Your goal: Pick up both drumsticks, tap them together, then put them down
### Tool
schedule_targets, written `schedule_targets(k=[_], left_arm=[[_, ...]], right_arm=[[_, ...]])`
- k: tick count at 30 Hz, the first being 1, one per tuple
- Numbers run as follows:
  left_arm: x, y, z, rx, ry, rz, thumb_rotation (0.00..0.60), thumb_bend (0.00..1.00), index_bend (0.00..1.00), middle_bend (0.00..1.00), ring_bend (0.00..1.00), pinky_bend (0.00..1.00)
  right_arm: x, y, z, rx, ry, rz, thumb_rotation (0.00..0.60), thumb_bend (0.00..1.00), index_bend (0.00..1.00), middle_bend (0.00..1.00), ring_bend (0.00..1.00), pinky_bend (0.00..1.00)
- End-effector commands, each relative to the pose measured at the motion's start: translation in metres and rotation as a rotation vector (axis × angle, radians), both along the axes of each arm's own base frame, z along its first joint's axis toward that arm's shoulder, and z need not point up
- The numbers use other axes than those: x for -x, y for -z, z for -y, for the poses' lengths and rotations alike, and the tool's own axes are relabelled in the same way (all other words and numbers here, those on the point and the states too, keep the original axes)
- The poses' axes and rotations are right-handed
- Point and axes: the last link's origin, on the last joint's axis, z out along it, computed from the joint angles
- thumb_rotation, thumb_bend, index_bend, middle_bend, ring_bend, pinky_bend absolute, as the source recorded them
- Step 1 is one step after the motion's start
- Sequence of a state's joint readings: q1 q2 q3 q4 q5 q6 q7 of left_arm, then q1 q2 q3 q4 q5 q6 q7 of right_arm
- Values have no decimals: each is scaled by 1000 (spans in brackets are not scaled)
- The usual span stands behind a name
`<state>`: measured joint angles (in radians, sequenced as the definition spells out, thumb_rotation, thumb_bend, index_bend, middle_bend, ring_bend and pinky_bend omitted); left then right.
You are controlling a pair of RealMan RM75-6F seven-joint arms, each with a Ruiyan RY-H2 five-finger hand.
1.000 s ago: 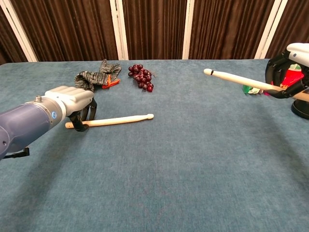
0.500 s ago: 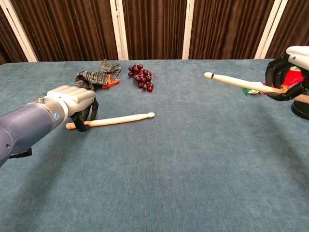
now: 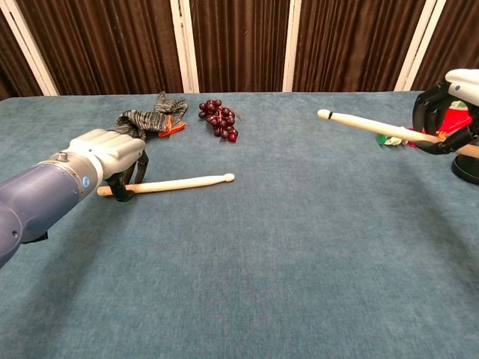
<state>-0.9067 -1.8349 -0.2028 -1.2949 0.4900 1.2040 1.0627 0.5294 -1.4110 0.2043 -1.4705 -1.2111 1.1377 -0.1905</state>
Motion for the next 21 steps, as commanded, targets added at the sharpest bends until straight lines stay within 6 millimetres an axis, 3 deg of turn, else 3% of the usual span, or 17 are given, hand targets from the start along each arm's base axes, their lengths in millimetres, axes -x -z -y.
schedule_targets(k=[1, 21], left_arm=[[1, -1, 0, -6, 3, -3, 600, 582, 568, 575, 95, 0], [9, -8, -2, -30, 37, 14, 600, 584, 572, 585, 95, 0]], right_arm=[[0, 0, 0, 0, -1, 1, 600, 485, 722, 611, 441, 91], [-5, 1, 0, 0, -5, 6, 600, 485, 722, 611, 442, 91]])
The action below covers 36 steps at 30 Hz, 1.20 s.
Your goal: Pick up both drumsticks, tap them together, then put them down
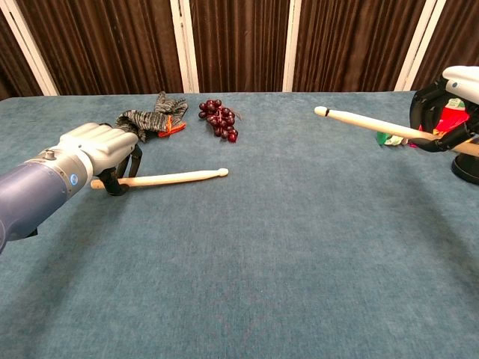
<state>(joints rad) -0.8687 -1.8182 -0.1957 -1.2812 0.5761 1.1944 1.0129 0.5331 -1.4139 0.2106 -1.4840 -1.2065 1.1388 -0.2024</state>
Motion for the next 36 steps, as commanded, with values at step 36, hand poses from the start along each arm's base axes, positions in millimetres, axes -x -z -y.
schedule_targets(k=[36], left_arm=[[9, -83, 6, -174, 184, 356, 600, 584, 579, 592, 95, 0]], right_arm=[[6, -27, 13, 49, 82, 76, 600, 486, 731, 612, 448, 91]])
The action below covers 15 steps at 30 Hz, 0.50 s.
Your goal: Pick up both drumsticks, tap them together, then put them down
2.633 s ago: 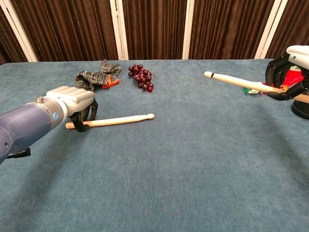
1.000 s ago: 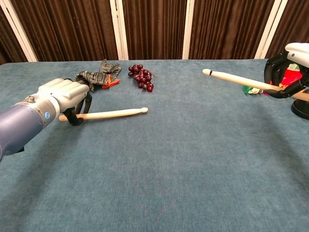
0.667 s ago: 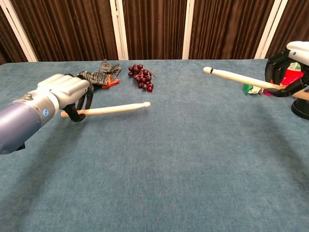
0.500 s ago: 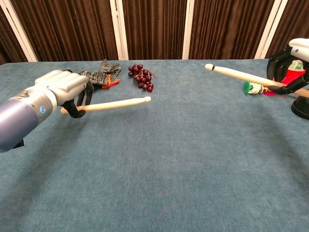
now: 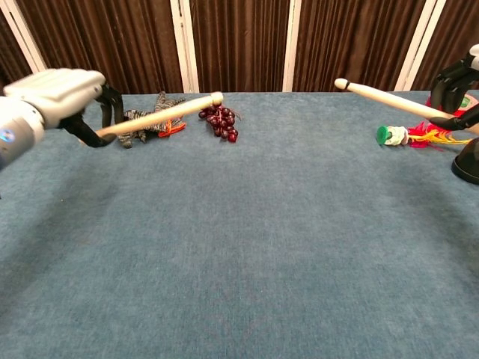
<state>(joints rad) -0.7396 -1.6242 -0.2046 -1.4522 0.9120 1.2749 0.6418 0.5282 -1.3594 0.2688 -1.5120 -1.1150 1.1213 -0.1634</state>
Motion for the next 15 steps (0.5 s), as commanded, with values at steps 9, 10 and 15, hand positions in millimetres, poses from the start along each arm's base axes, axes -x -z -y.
schedule_targets(k=[9, 10, 15], left_arm=[[-16, 10, 9, 13, 158, 198, 600, 584, 578, 591, 95, 0], [-18, 13, 9, 16, 165, 204, 600, 584, 578, 591, 95, 0], [-28, 24, 10, 26, 188, 218, 600, 584, 577, 590, 95, 0]], right_arm=[[-24, 7, 3, -32, -39, 56, 600, 487, 732, 612, 450, 91], [-28, 8, 4, -36, -45, 65, 600, 487, 732, 612, 450, 91], [-45, 10, 7, -53, -66, 102, 600, 488, 736, 615, 453, 91]])
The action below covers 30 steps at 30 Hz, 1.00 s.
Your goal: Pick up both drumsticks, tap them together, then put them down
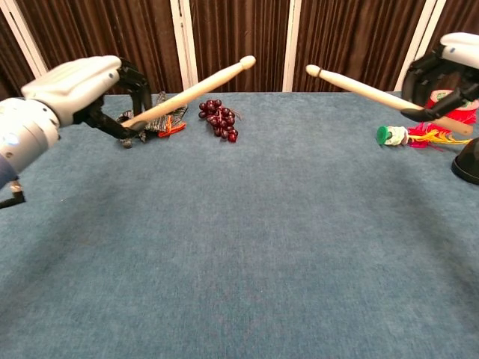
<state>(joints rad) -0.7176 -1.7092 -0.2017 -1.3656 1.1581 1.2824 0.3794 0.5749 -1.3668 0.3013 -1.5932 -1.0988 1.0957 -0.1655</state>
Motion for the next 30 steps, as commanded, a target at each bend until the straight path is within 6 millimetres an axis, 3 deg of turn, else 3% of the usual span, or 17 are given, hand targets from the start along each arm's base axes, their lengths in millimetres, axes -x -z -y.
schedule_targets(k=[1, 9, 30], left_arm=[[-7, 6, 0, 5, 13, 14, 600, 584, 577, 590, 95, 0], [-30, 24, -1, -10, 62, 149, 600, 584, 578, 589, 95, 0], [-51, 50, -10, -42, 71, 255, 600, 583, 582, 588, 95, 0]], right_arm=[[-10, 0, 3, -9, -9, 19, 600, 488, 737, 615, 453, 91], [-41, -3, 16, -39, -10, 82, 600, 490, 737, 616, 454, 91], [-70, -3, 8, -97, -38, 149, 600, 491, 742, 620, 463, 91]])
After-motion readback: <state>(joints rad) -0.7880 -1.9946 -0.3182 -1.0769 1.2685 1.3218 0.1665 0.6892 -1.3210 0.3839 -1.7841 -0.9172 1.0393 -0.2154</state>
